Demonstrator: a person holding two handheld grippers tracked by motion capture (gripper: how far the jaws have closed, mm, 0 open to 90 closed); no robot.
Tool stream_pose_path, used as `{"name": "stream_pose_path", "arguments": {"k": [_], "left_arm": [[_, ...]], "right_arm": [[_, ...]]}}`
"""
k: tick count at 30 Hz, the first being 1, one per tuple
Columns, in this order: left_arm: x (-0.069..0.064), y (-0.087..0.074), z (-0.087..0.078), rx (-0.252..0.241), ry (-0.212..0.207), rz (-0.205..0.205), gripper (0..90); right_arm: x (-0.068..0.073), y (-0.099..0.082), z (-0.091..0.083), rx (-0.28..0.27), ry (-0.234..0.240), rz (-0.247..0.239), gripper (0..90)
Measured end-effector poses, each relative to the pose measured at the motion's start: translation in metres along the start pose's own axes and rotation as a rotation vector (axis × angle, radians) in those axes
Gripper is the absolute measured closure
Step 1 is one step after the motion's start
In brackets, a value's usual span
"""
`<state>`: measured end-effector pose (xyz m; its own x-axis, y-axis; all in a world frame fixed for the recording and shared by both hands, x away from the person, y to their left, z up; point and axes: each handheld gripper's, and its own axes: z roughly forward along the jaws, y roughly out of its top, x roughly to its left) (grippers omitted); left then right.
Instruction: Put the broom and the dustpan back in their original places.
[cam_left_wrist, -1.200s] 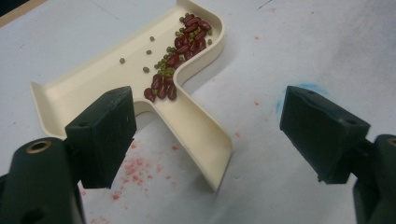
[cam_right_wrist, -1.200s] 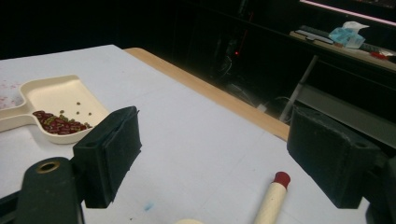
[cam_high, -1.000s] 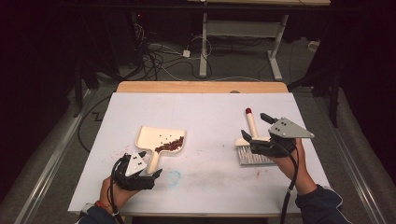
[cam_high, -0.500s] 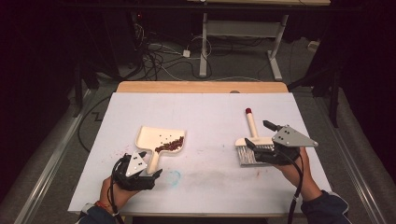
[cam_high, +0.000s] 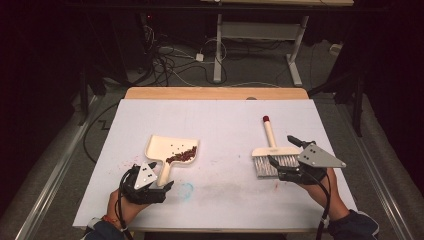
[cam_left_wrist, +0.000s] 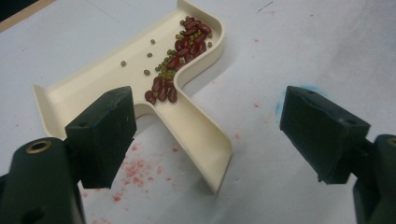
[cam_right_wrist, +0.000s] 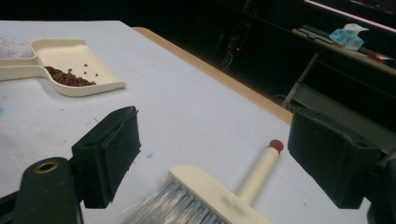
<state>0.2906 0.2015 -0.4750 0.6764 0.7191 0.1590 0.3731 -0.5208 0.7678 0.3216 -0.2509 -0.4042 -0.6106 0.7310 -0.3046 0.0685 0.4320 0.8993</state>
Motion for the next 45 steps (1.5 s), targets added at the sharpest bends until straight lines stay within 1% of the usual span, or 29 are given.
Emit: {"name": "stream_pose_path", "arguments": {"k": [1, 2, 3, 5, 7, 9, 17, 20, 27, 29, 33, 35, 38, 40, 45], "left_arm": [[0.000, 0.000, 0.000, 0.000, -0.001, 0.001, 18.3], [0.000, 0.001, 0.001, -0.005, 0.003, 0.013, 18.3], [0.000, 0.000, 0.001, 0.000, -0.001, 0.004, 18.3], [0.000, 0.001, 0.001, 0.001, -0.002, 0.007, 18.2], [0.000, 0.001, 0.001, 0.003, -0.003, 0.010, 18.2], [0.000, 0.001, 0.002, 0.004, -0.003, 0.012, 18.2], [0.001, 0.000, 0.002, 0.004, -0.001, 0.012, 18.2], [0.001, 0.000, 0.002, 0.002, 0.000, 0.007, 18.2], [0.002, 0.000, 0.000, -0.003, 0.002, 0.006, 18.2], [0.001, 0.001, 0.000, -0.007, -0.001, 0.010, 18.2], [-0.002, 0.002, 0.000, -0.011, -0.009, 0.027, 18.2], [-0.003, 0.001, -0.001, -0.015, -0.007, 0.025, 18.2], [-0.005, -0.001, -0.002, -0.007, -0.010, 0.034, 18.2], [-0.005, -0.002, -0.002, -0.008, -0.015, 0.033, 18.2], [-0.007, -0.002, -0.005, -0.007, -0.008, 0.051, 18.2]], "right_arm": [[-0.001, -0.001, -0.001, -0.001, 0.000, 0.000, 17.2], [-0.001, -0.003, -0.002, 0.000, 0.002, 0.003, 17.2], [-0.001, -0.004, -0.003, 0.001, -0.004, 0.003, 17.2], [-0.001, -0.008, -0.005, 0.001, -0.001, 0.001, 17.2], [-0.001, -0.011, -0.006, 0.012, -0.007, -0.001, 17.2], [-0.001, -0.014, -0.007, 0.012, 0.003, 0.001, 17.2], [0.002, -0.029, -0.012, 0.036, 0.012, -0.003, 16.9], [0.005, -0.035, -0.013, 0.054, 0.013, -0.009, 16.9], [0.015, -0.053, -0.013, 0.091, 0.046, 0.002, 16.9], [0.019, -0.058, -0.014, 0.101, 0.043, -0.009, 16.9], [0.024, -0.068, -0.015, 0.111, 0.058, -0.005, 16.9], [0.025, -0.070, -0.013, 0.121, 0.066, -0.003, 16.9], [0.026, -0.069, -0.011, 0.120, 0.080, -0.003, 17.0], [0.027, -0.068, -0.011, 0.121, 0.091, -0.005, 17.0], [0.029, -0.066, -0.012, 0.116, 0.093, -0.010, 17.0]]}}
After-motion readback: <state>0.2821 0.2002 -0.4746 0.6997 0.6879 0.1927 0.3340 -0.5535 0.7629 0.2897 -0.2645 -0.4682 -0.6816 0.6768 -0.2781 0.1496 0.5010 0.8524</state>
